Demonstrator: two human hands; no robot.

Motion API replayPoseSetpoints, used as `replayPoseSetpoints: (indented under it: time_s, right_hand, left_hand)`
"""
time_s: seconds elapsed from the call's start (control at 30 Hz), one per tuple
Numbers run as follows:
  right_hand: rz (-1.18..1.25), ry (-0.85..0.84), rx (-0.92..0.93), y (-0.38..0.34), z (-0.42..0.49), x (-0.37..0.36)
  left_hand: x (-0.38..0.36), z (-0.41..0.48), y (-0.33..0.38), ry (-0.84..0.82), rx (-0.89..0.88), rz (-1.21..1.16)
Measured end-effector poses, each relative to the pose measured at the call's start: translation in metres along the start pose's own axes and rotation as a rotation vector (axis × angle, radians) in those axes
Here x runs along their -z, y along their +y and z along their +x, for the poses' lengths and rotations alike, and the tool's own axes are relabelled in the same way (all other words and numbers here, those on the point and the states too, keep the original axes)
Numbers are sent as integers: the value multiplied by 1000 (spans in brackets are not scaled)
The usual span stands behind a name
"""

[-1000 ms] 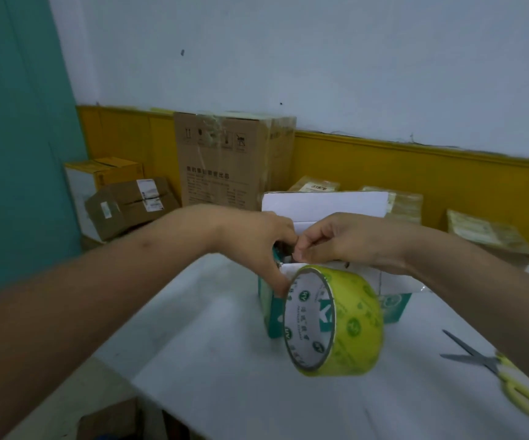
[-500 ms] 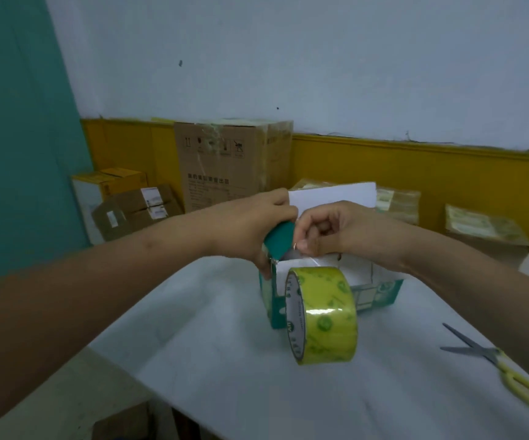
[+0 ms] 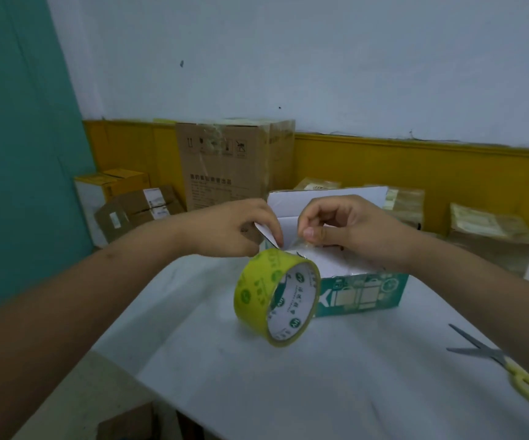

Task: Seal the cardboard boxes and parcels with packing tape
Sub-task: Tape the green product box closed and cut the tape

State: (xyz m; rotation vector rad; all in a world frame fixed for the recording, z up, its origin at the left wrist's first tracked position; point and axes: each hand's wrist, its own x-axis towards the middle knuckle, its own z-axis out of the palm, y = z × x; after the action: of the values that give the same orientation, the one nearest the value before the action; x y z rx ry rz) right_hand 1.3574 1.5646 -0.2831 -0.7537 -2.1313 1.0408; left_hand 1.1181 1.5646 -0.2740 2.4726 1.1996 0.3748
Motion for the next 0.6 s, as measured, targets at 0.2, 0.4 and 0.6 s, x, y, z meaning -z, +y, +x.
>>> replayPoseSetpoints:
  time_s: [0.2, 0.4, 0.6]
  right_hand:
    - [-289, -72, 30, -11, -5, -9]
    - [-492, -23, 104, -23, -32, -15]
    - [-398, 13, 83, -23, -42, -8]
  left_hand:
    - [15, 4, 25, -275, 237, -33]
    - [1, 5, 22, -116, 185, 91]
    - [-35, 6, 52, 378, 134, 852]
